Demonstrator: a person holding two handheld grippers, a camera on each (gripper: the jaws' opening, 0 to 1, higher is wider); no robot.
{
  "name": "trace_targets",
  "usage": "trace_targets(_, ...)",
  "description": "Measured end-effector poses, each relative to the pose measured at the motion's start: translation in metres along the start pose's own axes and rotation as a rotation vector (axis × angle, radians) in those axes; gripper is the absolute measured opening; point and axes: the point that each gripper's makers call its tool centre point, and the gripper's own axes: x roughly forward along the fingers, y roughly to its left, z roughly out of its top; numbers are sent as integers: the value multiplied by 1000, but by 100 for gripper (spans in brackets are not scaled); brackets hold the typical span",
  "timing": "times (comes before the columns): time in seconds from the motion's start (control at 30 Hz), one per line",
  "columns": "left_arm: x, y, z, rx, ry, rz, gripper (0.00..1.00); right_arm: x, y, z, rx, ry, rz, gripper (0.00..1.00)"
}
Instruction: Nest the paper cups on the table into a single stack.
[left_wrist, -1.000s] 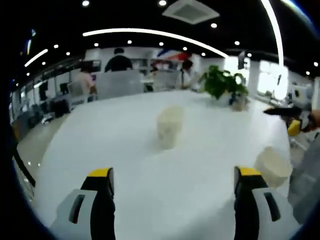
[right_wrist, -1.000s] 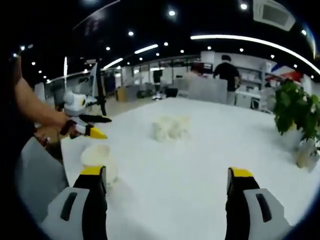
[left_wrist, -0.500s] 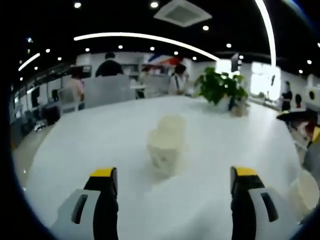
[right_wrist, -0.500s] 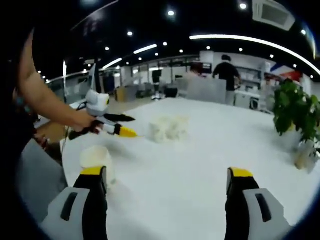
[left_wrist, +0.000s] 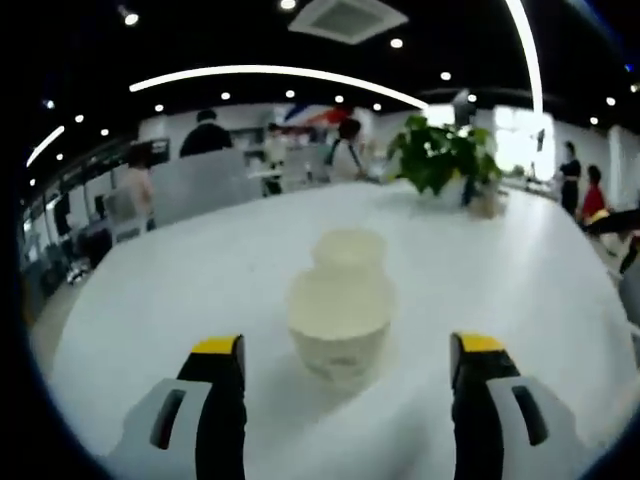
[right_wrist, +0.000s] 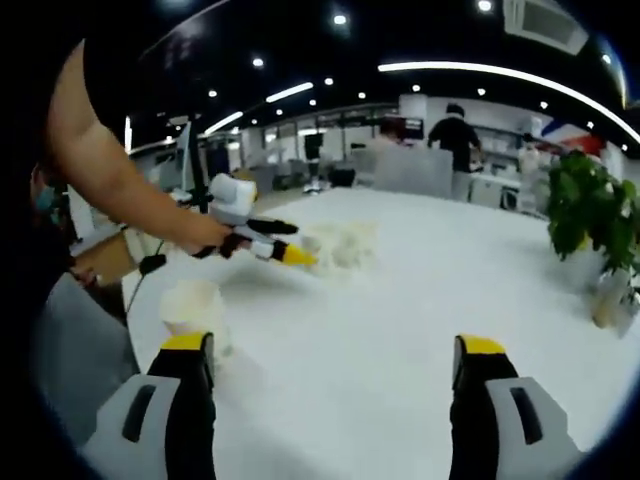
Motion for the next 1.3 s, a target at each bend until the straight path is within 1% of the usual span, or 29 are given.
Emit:
trace_targets(0.1, 7, -2, 7, -19, -14, -17, 73, -2, -1, -4, 8, 4, -5, 98)
trace_targets(0.2, 10, -4, 8, -17, -10, -19, 69, -4, -1, -6, 14, 8, -9, 98)
trace_targets(0.27, 12, -2, 7, -30, -6, -3, 68, -4, -1, -6, 17, 6, -9, 98)
trace_targets(0.3, 13, 0, 8, -63, -11, 9, 66, -4, 0, -6, 17, 5, -9, 98)
trace_targets(0.33, 13, 2, 11, -117, -27, 25, 63, -4, 0, -6, 18, 5, -9, 98)
trace_targets(0.37, 14, 2, 13, -137, -34, 29, 59, -4, 0, -6, 18, 3, -9, 98)
trace_targets(0.47, 14, 0, 11, -139, -7, 22, 49, -4, 0, -6, 19, 4, -10, 97)
trace_targets(0.57, 16, 1, 11, -135, 0, 14, 49, -3, -1, -5, 17, 2, -8, 97)
trace_targets(0.87, 8, 4, 12, -118, 11, 12, 46, -3, 1, -5, 18, -1, -7, 97)
trace_targets(1.1, 0, 4, 23, -89, -19, -1, 45, -3, 2, -4, 19, -3, -6, 97)
trace_targets(1.3, -7, 11, 39, -102, -60, 2, 45, -4, 4, -2, 16, -7, -4, 97)
